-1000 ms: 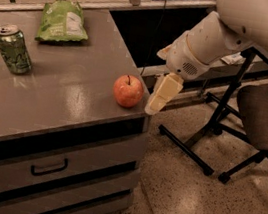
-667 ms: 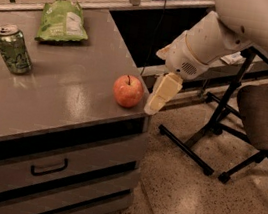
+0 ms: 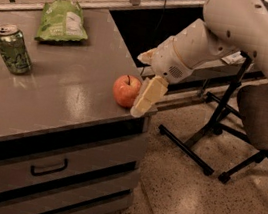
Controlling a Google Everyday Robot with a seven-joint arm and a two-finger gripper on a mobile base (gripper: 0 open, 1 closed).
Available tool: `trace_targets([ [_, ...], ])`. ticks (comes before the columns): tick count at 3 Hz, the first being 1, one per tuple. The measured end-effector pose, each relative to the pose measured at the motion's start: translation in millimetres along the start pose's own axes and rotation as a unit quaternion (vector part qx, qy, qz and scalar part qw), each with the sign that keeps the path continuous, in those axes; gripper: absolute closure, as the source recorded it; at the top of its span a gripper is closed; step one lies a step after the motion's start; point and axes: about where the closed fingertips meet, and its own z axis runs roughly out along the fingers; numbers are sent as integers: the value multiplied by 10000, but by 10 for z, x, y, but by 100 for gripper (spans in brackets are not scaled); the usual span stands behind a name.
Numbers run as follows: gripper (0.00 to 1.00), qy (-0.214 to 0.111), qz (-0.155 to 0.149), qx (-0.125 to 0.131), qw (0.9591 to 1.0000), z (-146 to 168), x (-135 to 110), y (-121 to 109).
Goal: Move apple near green can
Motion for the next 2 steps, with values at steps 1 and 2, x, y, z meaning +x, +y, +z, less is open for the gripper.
trace_targets([
  [1, 0, -234, -91, -231, 9994, 167, -73, 49],
  [2, 16, -244, -102, -255, 9993, 189, -85, 57],
])
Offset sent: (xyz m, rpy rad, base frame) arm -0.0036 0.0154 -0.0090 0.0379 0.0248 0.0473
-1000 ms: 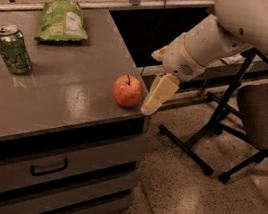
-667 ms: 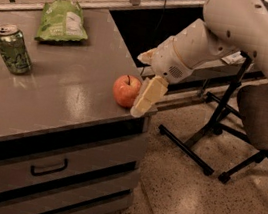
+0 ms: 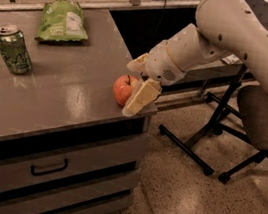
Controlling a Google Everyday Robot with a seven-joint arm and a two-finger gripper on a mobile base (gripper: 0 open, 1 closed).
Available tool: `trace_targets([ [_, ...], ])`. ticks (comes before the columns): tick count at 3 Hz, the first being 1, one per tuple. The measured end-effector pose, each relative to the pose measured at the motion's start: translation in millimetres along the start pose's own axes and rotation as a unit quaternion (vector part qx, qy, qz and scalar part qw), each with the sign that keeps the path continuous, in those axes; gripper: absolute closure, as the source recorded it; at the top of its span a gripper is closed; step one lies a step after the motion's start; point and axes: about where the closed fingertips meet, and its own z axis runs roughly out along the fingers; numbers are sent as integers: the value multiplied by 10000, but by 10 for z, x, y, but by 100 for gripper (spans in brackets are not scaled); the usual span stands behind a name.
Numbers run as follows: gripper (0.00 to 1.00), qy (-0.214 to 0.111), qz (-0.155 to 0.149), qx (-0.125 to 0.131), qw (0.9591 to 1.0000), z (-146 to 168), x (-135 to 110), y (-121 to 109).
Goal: Move apple near green can
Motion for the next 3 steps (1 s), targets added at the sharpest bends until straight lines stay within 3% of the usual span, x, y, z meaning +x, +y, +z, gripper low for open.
trace_targets([
  [3, 87, -3, -26, -48, 10000, 48, -26, 17],
])
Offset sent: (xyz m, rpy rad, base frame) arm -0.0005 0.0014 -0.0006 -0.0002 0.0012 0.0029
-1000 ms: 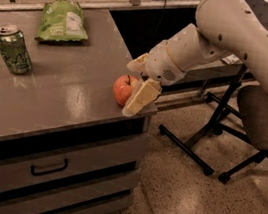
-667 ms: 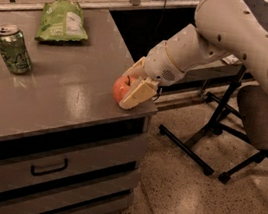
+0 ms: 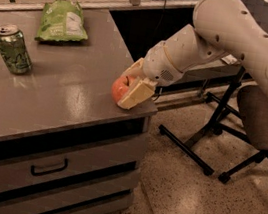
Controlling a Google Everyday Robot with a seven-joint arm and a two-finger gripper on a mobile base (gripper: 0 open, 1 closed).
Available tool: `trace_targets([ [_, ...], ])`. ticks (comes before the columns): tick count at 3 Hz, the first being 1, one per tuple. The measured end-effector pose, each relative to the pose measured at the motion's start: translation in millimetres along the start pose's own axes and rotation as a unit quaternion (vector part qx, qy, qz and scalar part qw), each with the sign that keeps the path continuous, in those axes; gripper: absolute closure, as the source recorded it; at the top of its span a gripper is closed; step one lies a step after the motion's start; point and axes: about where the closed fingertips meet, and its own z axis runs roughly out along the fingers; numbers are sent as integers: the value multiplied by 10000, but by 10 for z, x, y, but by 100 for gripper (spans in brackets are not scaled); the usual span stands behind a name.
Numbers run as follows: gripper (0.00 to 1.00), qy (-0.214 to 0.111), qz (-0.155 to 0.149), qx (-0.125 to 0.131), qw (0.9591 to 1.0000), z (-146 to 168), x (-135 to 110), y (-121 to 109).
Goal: Move apple near green can
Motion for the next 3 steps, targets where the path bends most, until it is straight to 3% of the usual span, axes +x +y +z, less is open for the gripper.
trace_targets([
  [1, 100, -175, -210, -36, 9996, 119, -150, -136],
  [3, 100, -588, -877, -399, 9936, 750, -712, -829],
])
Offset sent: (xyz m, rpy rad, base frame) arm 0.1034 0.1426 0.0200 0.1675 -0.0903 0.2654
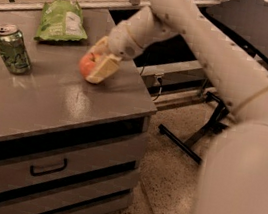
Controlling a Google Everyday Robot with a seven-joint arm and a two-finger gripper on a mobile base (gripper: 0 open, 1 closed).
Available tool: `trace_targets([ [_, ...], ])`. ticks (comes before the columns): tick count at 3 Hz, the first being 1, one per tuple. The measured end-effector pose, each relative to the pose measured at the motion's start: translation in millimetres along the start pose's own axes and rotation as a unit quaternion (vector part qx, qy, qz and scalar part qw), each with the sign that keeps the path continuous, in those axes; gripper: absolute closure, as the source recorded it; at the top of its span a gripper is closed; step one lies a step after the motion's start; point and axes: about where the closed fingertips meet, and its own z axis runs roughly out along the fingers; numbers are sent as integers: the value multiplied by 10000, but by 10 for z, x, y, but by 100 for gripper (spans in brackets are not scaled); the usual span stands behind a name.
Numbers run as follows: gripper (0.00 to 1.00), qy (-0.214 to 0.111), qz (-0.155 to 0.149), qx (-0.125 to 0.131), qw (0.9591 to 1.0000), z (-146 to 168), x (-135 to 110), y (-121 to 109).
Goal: Move apple near green can
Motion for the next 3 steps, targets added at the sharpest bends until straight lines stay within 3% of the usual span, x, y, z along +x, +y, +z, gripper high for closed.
trace_targets([
  [1, 100, -165, -382, -174, 9990, 410, -347, -422],
  [2, 100, -366, -623, 39, 9974, 392, -676, -683],
  [3, 100, -369, -613, 66, 9974, 362, -663, -688],
])
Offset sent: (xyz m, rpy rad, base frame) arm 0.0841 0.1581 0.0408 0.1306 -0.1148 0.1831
